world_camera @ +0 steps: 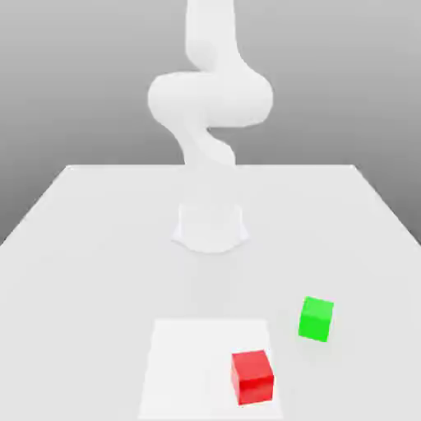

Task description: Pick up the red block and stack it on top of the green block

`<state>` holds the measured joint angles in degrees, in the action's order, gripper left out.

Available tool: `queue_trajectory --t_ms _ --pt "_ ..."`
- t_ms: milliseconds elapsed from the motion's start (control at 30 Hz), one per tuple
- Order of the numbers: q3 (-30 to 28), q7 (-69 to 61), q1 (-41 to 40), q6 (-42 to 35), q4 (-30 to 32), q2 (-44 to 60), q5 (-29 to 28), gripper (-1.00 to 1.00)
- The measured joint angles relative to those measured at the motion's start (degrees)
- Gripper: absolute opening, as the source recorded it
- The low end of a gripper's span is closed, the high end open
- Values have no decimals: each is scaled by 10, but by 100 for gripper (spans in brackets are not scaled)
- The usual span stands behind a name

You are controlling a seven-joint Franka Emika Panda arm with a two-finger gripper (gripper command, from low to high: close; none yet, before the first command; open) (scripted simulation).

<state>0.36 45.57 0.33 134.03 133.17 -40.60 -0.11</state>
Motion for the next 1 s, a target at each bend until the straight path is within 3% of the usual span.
queue_trajectory --t_ms 767,933,967,1000 --pt "29 -22 36 208 127 481 -12 0" --pt "20 -14 44 289 118 585 -24 0" --pt "18 -13 46 302 116 601 -25 -100" --pt "18 -13 46 302 116 601 -25 -100"
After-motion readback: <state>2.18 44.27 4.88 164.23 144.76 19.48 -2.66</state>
